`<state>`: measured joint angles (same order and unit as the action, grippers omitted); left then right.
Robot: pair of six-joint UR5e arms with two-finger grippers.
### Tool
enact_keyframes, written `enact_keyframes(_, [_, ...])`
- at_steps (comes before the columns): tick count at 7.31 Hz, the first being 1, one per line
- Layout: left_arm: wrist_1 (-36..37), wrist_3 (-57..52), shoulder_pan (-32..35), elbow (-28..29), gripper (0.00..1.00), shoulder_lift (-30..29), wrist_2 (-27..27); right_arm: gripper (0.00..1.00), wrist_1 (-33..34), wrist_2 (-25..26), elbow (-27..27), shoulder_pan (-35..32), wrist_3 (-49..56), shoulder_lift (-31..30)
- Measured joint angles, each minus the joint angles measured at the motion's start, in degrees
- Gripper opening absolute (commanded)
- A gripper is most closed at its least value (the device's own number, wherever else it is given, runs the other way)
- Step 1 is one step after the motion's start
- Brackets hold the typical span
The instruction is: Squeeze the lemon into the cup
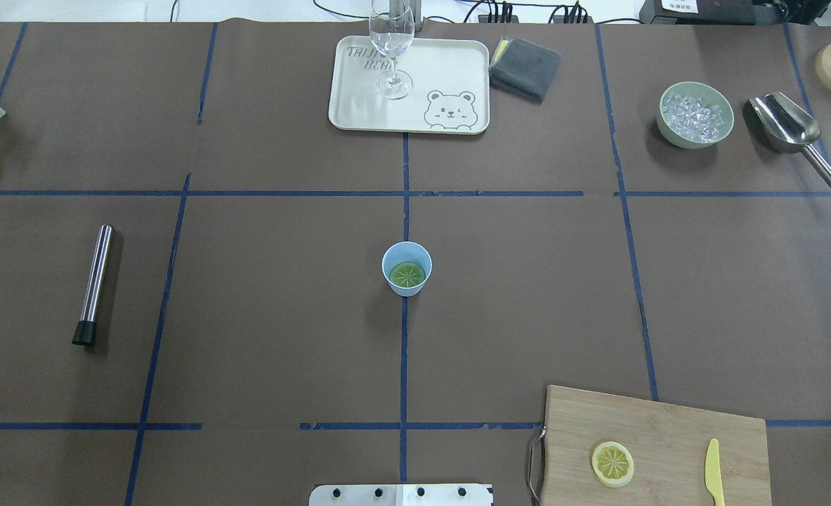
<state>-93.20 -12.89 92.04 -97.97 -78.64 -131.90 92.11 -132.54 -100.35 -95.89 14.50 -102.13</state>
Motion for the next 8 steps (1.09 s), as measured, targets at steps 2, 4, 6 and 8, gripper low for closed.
enact_keyframes(2, [0.85,3.05,0.04,-0.62,1.0,-0.01,-1.93,1.0,0.0,0.0,-0.02,0.0,0.0,0.0])
enact_keyframes(4, [0.79,4.26,0.07,-0.67,1.0,-0.18,-3.22,1.0,-0.06,0.05,-0.02,0.0,0.06,0.0])
enact_keyframes(6, [0.98,4.41,0.07,-0.51,1.0,-0.68,-2.99,1.0,-0.08,0.14,-0.05,0.0,0.08,0.06])
enact_keyframes(8, [0.93,4.45,0.13,-0.44,1.0,-0.6,-2.79,1.0,-0.25,0.17,-0.1,0.0,0.07,0.08])
